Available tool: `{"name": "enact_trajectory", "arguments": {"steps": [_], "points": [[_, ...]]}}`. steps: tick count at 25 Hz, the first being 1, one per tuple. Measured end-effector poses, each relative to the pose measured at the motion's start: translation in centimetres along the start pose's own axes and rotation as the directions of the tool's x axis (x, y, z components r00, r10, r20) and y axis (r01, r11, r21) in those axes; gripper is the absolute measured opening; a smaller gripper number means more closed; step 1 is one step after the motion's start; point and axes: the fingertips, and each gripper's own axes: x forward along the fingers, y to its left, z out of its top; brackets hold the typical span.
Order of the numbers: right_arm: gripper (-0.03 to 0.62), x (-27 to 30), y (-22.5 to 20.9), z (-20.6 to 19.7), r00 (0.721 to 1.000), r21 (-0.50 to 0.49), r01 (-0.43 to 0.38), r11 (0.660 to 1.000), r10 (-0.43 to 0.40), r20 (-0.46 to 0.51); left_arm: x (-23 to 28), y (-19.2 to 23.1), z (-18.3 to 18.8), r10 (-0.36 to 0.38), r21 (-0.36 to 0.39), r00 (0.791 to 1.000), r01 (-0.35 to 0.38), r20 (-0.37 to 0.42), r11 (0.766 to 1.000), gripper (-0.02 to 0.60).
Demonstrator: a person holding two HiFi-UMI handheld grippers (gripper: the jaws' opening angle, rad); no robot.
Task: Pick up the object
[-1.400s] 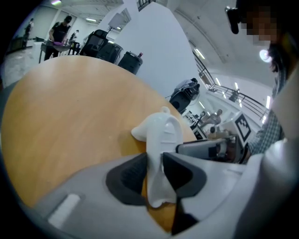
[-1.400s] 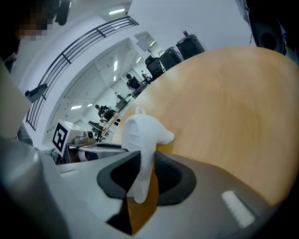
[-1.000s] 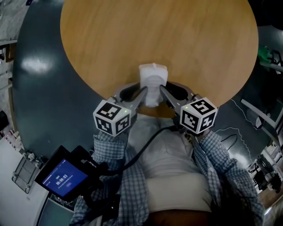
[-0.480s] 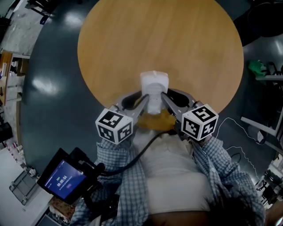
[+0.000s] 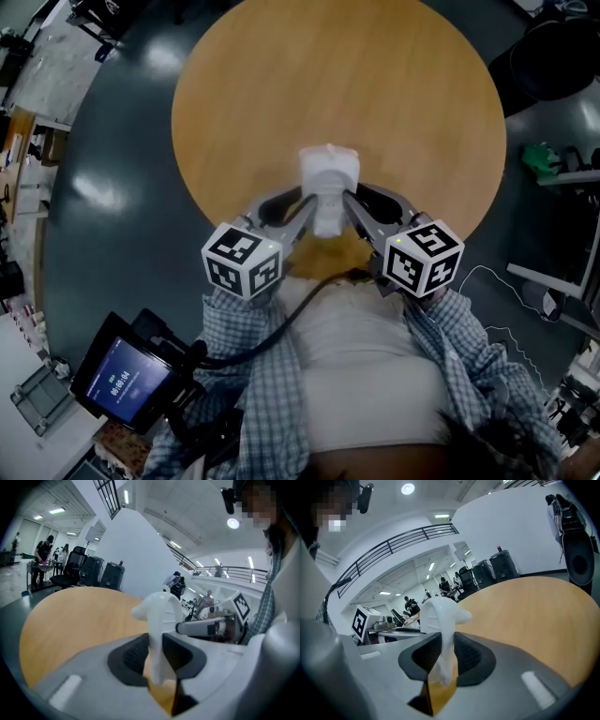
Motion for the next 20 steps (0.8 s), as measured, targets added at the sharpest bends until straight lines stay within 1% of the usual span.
{"name": "enact_trajectory", "arguments": {"steps": [3, 10, 20], "points": [[0.089, 0.21, -0.14, -0.02, 1.0, 0.004, 0.001, 1.0, -0.001, 0.001, 0.13, 0.22, -0.01, 0.001, -0.001, 1.0, -0.001, 0.0, 1.0, 0.098], [0.089, 0.81, -0.03, 0.12, 1.0, -0.007, -0.011, 1.0, 0.01, -0.012, 0.01, 0.8, 0.01, 0.004, -0.029, 1.0, -0.004, 0.011, 1.0, 0.098], [0.089, 0.93, 0.09, -0.15, 0.999, -0.01, -0.02, 1.0, 0.02, -0.027, -0.15, 0.89, -0.23, 0.005, -0.031, 1.0, -0.005, 0.01, 0.999, 0.098]]}}
